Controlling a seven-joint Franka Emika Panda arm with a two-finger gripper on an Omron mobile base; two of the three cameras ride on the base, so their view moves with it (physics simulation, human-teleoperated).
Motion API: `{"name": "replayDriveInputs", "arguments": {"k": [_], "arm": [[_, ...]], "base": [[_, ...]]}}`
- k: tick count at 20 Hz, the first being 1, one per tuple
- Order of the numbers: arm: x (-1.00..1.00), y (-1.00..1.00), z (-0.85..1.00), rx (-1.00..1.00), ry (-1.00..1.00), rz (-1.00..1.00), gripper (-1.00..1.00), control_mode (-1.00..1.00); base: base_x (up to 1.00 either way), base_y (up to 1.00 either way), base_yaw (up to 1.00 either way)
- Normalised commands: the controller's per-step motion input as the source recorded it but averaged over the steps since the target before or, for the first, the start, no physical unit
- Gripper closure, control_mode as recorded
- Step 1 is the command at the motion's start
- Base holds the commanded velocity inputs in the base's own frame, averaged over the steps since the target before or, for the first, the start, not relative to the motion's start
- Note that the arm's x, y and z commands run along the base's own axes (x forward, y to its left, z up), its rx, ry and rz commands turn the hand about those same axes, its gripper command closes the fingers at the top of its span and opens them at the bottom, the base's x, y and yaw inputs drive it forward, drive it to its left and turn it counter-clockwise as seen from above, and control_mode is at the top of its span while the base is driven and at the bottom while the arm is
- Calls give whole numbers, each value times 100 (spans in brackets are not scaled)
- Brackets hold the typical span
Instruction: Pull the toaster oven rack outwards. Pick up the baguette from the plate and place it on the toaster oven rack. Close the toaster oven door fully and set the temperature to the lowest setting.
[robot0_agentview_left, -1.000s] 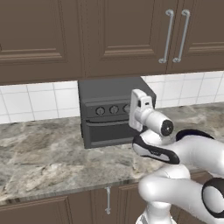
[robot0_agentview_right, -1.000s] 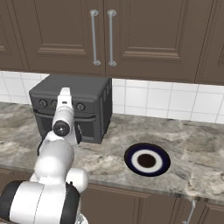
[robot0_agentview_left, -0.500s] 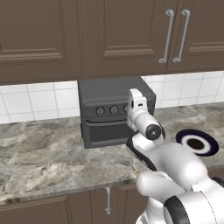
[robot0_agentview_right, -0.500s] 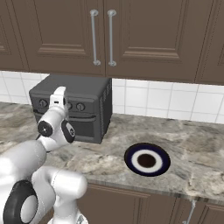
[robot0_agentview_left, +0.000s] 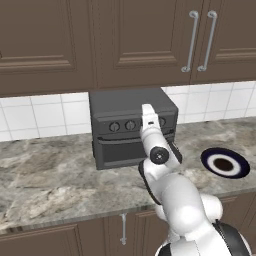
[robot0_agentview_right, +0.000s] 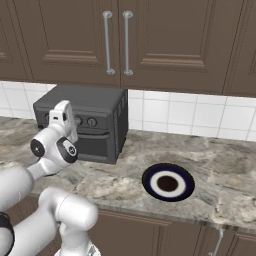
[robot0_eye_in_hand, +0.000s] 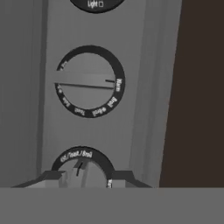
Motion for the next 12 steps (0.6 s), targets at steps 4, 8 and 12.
{"name": "replayDriveInputs", "arguments": {"k": [4,8,12], "arm": [[0,0,-40,-27,0,1,100,-100],[1,-1,-38,-22,0,3,100,-100],[14,-6,-29,-15,0,3,100,-100]], "base": [[0,0,0],[0,0,0],[0,0,0]]}}
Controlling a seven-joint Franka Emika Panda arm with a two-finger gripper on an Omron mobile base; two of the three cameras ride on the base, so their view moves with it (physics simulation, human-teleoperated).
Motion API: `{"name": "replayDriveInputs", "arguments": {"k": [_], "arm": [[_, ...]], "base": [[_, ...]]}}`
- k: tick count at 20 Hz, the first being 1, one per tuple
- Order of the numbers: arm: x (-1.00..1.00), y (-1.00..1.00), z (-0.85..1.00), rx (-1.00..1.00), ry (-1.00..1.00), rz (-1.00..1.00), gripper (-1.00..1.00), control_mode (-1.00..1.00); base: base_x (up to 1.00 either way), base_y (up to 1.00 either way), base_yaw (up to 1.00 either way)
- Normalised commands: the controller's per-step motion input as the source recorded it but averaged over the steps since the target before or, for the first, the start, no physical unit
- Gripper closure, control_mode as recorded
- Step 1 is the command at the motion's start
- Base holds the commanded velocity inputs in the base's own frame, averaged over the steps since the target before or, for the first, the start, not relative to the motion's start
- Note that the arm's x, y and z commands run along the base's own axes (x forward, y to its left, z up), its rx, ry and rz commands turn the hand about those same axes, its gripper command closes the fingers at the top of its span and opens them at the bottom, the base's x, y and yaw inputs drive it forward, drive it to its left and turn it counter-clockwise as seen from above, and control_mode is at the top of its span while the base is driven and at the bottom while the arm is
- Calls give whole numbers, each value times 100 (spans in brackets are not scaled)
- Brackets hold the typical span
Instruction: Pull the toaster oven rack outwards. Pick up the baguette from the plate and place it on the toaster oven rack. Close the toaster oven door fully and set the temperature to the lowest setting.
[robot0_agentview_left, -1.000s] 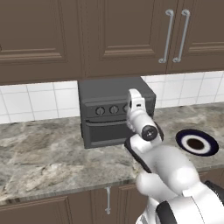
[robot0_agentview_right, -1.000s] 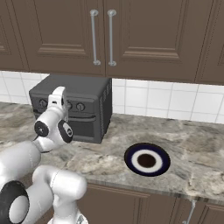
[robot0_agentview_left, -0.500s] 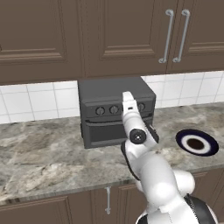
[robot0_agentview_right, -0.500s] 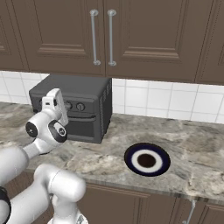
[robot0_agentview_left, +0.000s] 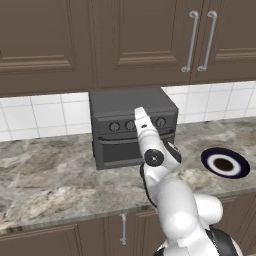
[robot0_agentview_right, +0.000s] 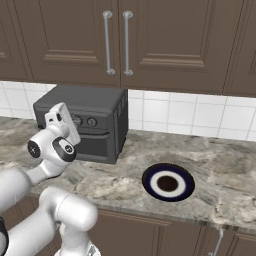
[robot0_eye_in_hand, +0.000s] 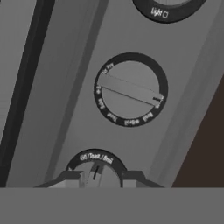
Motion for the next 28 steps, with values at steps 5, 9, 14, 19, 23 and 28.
{"name": "replayDriveInputs", "arguments": {"k": [5,9,14,19,23,28], "arm": [[31,-11,-26,-13,0,6,100,-100],[26,-9,-28,-21,-1,9,100,-100],[24,-13,-29,-22,-3,10,100,-100],[29,-11,-31,-26,-1,11,100,-100],[31,-2,-41,-37,-1,14,100,-100],[23,0,-47,-45,-2,16,100,-100]], "base": [[0,0,0],[0,0,0],[0,0,0],[0,0,0],[0,0,0],[0,0,0]]}}
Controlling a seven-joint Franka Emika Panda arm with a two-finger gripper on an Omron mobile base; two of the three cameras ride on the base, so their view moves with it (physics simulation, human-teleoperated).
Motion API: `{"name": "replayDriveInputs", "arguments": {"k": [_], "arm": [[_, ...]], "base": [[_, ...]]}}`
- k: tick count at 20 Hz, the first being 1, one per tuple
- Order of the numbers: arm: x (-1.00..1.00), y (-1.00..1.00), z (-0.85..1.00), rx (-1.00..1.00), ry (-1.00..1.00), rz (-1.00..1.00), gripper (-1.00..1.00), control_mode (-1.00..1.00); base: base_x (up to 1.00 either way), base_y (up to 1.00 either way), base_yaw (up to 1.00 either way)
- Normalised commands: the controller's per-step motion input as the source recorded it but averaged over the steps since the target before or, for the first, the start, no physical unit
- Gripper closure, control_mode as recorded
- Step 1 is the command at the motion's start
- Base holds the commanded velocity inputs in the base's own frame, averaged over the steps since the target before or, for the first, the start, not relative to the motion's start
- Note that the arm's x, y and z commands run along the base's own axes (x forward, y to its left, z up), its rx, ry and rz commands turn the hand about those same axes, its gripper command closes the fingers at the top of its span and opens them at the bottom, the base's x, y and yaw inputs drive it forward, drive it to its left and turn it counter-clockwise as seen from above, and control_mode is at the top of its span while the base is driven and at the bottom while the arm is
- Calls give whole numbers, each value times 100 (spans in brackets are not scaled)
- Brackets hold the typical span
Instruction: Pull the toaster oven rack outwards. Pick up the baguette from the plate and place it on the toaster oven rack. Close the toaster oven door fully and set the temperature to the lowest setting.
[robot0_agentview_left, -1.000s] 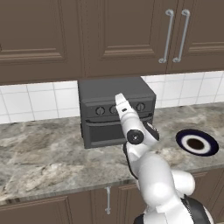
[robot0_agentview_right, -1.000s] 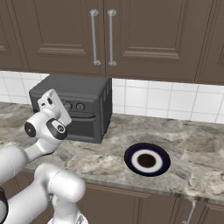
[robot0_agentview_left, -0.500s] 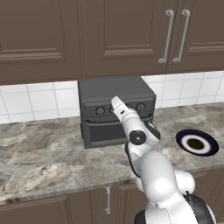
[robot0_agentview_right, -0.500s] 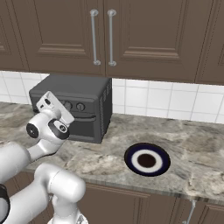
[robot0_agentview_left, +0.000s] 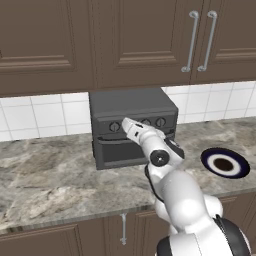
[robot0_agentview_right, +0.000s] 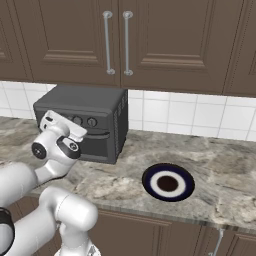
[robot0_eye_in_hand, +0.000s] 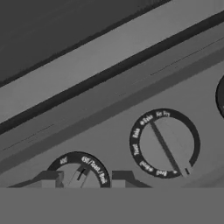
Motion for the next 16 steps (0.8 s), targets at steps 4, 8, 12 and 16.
{"name": "replayDriveInputs", "arguments": {"k": [4,8,12,16], "arm": [[24,0,-49,-47,-2,17,100,-100],[31,0,-46,-48,0,18,100,-100],[32,0,-44,-47,0,19,100,-100],[36,0,-45,-48,0,19,100,-100]], "base": [[0,0,0],[0,0,0],[0,0,0],[0,0,0]]}}
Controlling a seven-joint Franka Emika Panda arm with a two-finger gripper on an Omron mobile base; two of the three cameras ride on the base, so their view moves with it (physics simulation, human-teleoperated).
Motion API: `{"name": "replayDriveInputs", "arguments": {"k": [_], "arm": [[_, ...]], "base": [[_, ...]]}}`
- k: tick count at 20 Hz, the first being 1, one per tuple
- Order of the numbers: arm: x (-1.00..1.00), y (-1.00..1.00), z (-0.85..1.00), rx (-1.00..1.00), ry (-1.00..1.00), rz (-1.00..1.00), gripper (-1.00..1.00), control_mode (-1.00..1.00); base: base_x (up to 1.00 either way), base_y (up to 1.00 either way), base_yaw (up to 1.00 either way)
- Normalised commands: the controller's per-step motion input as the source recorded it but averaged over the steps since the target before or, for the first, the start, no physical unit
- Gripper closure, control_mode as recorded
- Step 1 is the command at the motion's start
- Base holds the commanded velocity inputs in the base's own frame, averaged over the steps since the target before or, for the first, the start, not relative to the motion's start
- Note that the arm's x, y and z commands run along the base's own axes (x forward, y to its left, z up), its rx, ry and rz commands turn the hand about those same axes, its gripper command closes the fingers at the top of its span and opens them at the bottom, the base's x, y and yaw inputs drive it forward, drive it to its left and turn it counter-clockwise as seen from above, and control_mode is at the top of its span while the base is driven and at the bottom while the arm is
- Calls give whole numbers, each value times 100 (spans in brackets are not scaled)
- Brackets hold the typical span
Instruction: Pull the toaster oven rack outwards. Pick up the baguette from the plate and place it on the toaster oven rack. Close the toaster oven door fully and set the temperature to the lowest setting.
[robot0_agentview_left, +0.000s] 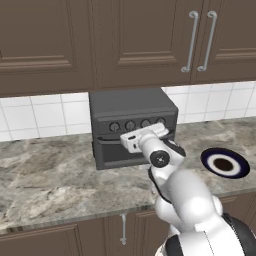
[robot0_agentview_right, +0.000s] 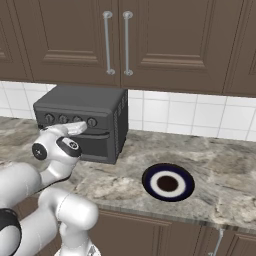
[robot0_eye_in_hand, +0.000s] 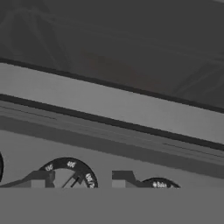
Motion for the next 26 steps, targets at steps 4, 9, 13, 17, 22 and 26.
{"name": "replayDriveInputs", "arguments": {"k": [4,9,13,17,22,26], "arm": [[39,0,-47,-47,0,21,100,-100],[38,0,-49,-46,-1,24,100,-100],[38,0,-50,-47,-4,29,100,-100],[37,0,-49,-47,-7,33,100,-100],[35,0,-47,-43,-10,39,100,-100],[35,0,-40,-39,-12,42,100,-100]], "base": [[0,0,0],[0,0,0],[0,0,0],[0,0,0],[0,0,0],[0,0,0]]}}
